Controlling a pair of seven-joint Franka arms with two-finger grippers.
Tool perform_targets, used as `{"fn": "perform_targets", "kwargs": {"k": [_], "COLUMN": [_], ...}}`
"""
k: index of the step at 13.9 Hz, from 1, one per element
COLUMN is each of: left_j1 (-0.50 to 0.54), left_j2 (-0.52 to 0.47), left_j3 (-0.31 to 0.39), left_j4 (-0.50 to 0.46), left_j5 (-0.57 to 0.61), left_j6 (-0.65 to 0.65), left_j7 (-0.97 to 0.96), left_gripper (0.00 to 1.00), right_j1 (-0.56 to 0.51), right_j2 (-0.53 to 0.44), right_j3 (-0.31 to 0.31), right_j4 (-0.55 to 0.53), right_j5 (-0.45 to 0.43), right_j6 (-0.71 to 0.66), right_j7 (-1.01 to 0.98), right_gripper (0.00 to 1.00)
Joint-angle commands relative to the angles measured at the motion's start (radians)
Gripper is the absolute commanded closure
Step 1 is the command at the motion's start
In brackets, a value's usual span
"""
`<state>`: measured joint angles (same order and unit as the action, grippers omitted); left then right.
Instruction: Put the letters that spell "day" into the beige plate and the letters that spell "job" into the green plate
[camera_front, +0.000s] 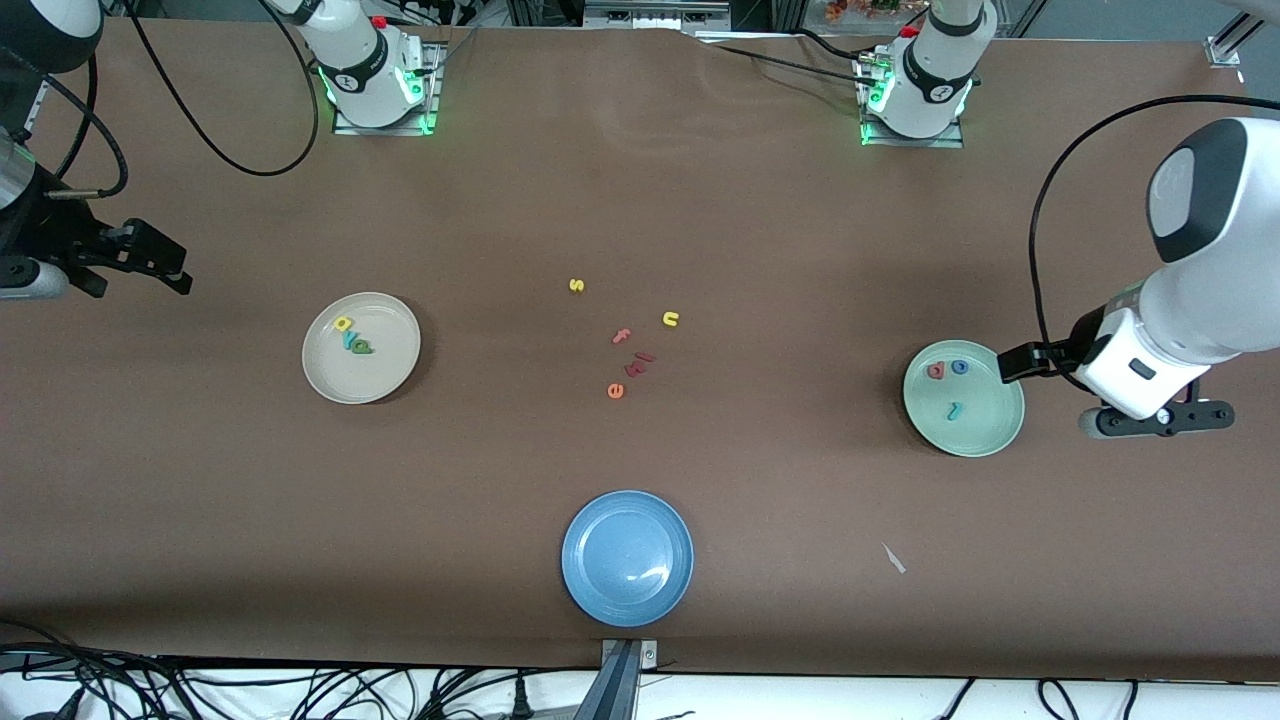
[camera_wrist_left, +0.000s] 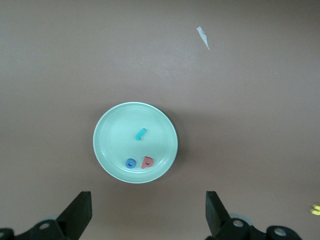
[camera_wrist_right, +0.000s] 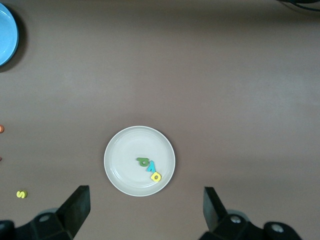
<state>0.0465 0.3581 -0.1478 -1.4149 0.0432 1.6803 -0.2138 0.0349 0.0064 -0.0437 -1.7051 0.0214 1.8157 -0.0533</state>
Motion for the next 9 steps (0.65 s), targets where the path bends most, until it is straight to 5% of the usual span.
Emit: {"fn": "perform_targets", "kwargs": {"k": [1,9], "left_j1": [-0.044,-0.037], "left_j2": [-0.025,-0.041], "left_j3": [0.126,0.116], "left_j4": [0.005,0.002], "left_j5": [-0.089,-0.105], "left_j6": [-0.027,-0.108], "left_j7": [0.161,0.194], "left_gripper": [0.0,0.0], "right_j1": [-0.023,-0.023], "right_j2": [-0.006,-0.006], "right_j3": [0.021,0.021], "right_j4": [0.016,0.016], "right_j5": [-0.012,-0.012], "right_j6": [-0.027,-0.027], "right_j7": [-0.002,0.001], "right_gripper": [0.0,0.0]}}
